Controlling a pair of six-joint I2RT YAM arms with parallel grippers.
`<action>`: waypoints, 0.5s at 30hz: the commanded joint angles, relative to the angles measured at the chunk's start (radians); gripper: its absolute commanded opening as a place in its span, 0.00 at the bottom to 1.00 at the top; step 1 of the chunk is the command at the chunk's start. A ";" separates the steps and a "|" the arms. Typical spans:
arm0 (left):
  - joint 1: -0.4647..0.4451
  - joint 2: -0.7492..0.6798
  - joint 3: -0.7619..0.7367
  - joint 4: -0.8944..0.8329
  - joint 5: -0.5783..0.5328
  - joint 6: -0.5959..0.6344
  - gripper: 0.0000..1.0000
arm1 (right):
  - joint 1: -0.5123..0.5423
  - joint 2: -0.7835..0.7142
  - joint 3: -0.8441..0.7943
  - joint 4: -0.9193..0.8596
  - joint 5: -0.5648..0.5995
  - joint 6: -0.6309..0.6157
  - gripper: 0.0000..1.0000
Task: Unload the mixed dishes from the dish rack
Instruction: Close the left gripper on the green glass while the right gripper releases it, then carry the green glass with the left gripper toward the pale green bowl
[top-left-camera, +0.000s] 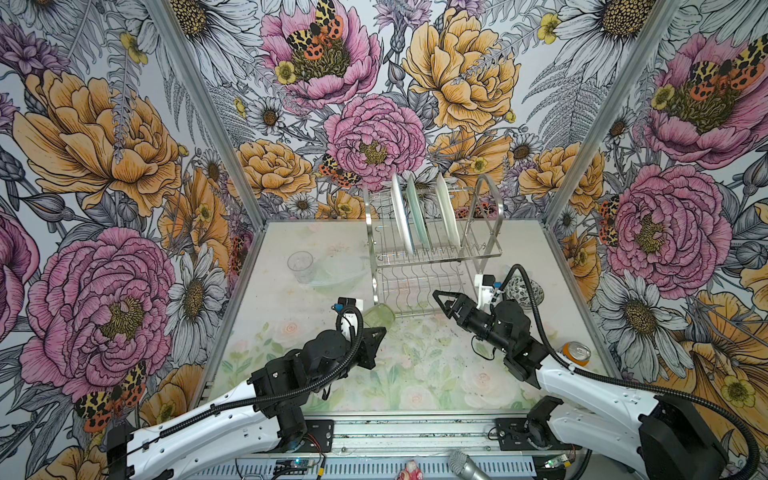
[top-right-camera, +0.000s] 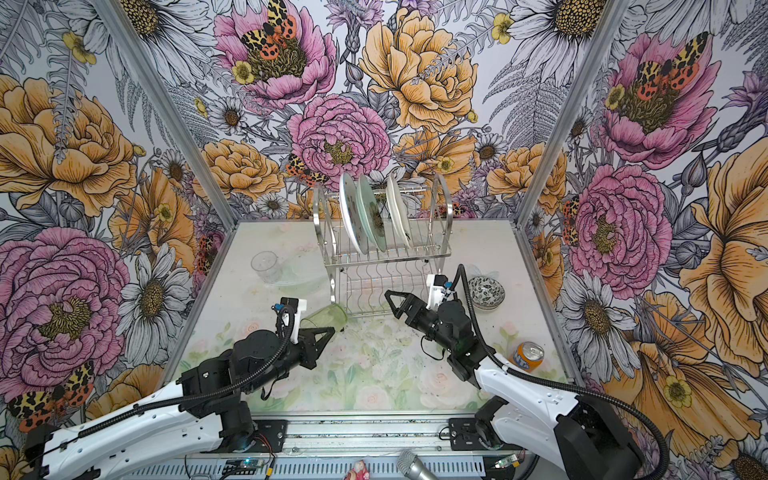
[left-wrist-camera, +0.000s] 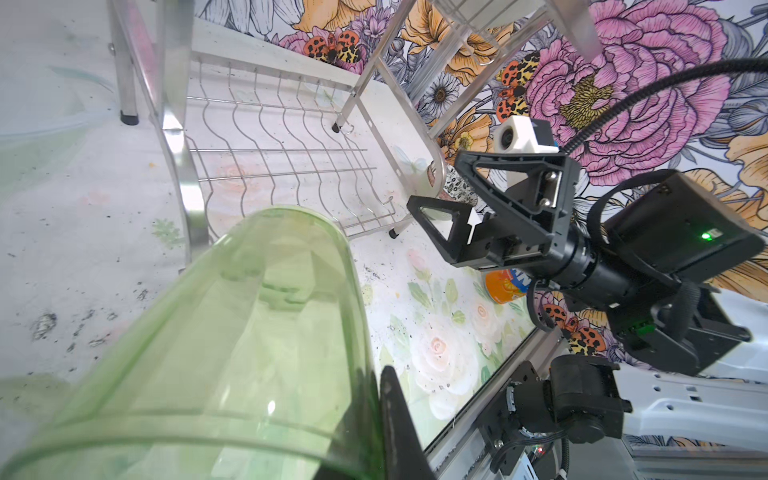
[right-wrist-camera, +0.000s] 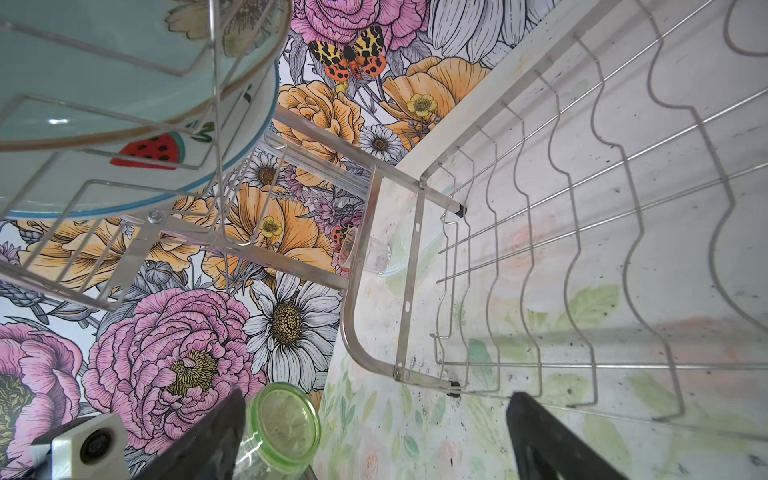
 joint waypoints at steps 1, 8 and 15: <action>0.026 -0.023 0.043 -0.106 -0.031 -0.020 0.00 | 0.008 -0.041 0.024 -0.036 0.024 -0.060 0.99; 0.154 -0.031 0.087 -0.245 -0.047 -0.066 0.00 | 0.008 -0.069 0.030 -0.121 0.033 -0.156 0.99; 0.465 0.013 0.118 -0.264 0.051 -0.020 0.00 | 0.008 -0.128 0.024 -0.167 0.042 -0.283 0.99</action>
